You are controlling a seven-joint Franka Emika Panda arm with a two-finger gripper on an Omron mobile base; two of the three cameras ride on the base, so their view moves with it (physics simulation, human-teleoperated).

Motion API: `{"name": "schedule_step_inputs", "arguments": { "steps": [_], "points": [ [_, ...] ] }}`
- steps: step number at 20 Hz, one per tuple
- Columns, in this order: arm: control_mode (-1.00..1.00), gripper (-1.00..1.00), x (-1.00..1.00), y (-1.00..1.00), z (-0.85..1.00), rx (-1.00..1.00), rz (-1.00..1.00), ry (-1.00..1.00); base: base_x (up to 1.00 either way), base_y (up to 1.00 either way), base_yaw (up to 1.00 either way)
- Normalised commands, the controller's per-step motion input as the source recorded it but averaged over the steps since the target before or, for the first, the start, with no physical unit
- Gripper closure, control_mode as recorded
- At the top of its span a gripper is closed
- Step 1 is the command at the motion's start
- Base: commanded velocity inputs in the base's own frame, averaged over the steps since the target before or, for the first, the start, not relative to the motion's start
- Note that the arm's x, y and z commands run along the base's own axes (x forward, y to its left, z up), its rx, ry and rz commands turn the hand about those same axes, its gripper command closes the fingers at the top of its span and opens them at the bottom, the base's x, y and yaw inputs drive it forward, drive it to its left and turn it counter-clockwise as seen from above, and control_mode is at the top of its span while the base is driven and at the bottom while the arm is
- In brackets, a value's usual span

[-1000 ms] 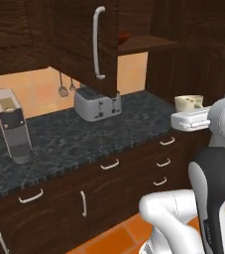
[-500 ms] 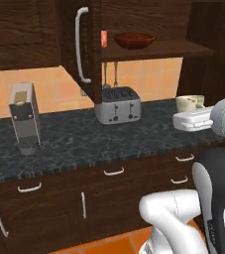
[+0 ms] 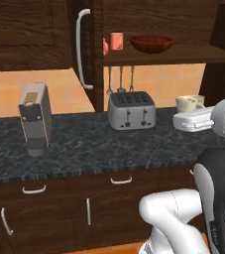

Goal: Gather all objects into one cabinet and sort the glasses and bowls to opposite sides.

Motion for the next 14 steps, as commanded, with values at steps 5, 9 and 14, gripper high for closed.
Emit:
{"name": "schedule_step_inputs", "arguments": {
  "steps": [5,9,14],
  "points": [
    [1.00,1.00,0.00,0.00,0.00,0.00,0.00,0.00,0.59,-0.34,-0.06],
    [1.00,1.00,0.00,0.00,0.00,0.00,0.00,0.00,0.53,-0.19,-0.08],
    [1.00,1.00,0.00,0.00,0.00,0.00,0.00,0.00,0.32,-0.04,-0.18]
  ]
}}
